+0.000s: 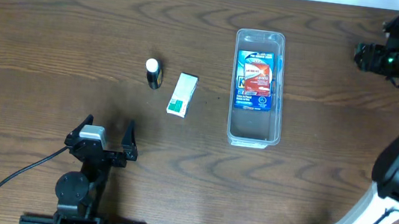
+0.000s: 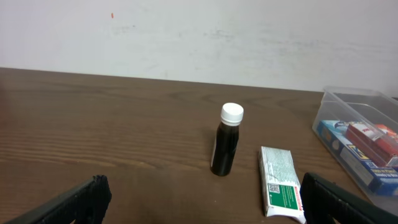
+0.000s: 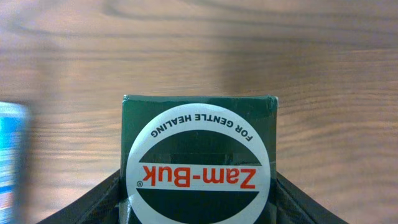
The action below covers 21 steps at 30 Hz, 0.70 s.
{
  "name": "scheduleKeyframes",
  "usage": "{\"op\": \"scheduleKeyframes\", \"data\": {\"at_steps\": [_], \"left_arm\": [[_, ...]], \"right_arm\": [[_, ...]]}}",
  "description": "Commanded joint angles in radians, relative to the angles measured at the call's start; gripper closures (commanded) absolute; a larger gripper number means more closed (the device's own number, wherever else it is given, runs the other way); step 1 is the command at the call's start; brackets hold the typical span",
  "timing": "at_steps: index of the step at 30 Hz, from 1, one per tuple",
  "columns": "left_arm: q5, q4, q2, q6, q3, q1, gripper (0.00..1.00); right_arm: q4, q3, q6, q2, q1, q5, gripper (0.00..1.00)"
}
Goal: Pack container
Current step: 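Lift the Zam-Buk box and carry it over the container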
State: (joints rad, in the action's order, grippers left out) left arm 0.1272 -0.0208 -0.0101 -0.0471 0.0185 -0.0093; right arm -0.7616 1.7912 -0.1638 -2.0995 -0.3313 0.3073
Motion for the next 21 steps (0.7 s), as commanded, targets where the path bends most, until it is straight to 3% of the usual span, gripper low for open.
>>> {"op": "scheduleKeyframes", "data": {"at_steps": [1, 11, 21], "left_arm": [[0.015, -0.035, 0.005, 0.013, -0.014, 0.005, 0.02], [0.015, -0.035, 0.005, 0.013, -0.014, 0.005, 0.02], [0.015, -0.035, 0.005, 0.013, -0.014, 0.005, 0.02]], "right_arm": [[-0.055, 0.005, 0.095, 0.104, 0.016, 0.068, 0.4], [-0.297, 0.005, 0.171, 0.305, 0.193, 0.067, 0.37], [-0.312, -0.008, 0.303, 0.314, 0.453, -0.032, 0.36]]}}
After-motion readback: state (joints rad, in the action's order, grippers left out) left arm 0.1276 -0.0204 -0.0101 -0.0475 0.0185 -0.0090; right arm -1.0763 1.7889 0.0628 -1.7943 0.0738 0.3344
